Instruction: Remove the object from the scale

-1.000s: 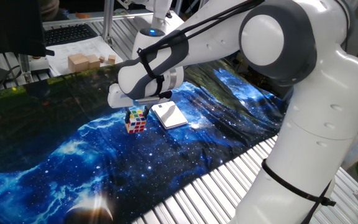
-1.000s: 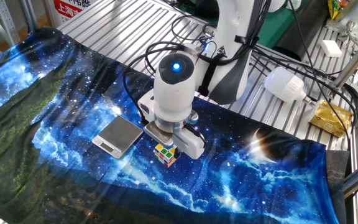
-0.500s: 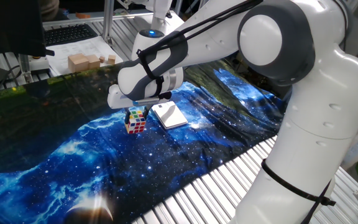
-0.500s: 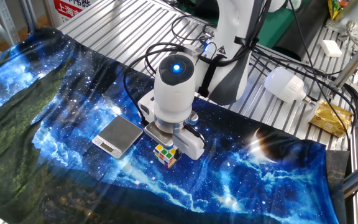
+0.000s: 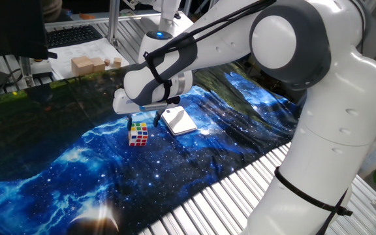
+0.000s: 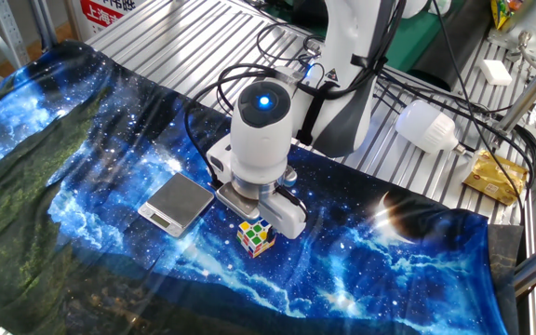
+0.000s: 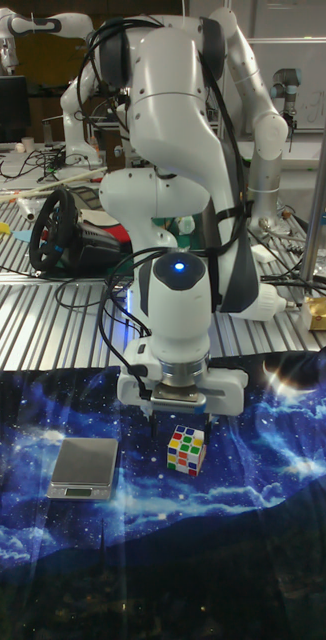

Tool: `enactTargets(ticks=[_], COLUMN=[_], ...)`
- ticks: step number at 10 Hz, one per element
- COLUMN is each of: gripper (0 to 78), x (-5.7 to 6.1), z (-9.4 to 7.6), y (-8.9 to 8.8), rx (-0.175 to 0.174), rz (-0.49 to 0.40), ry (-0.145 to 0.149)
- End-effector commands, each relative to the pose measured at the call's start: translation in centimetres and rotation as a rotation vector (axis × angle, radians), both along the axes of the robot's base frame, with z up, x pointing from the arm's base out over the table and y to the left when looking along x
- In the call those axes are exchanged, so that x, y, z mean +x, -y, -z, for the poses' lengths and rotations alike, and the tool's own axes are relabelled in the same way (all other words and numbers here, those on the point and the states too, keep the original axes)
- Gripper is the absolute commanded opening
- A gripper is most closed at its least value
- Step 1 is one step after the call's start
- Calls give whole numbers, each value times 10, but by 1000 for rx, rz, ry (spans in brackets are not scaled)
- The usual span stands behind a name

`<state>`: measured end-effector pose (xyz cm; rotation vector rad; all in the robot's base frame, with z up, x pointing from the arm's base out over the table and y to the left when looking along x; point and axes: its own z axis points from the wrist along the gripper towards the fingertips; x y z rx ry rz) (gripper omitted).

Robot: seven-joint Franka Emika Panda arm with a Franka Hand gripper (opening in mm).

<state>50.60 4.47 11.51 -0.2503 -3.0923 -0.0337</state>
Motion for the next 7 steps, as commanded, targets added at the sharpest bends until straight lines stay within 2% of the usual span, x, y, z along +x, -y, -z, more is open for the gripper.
enactTargets(ticks=[1, 2, 7], gripper=[774, 774, 774], x=[1, 1, 0], z=[1, -7, -18], y=[0, 1, 2], rx=[-1, -5, -11], rz=[-5, 7, 14], ry=[4, -6, -8])
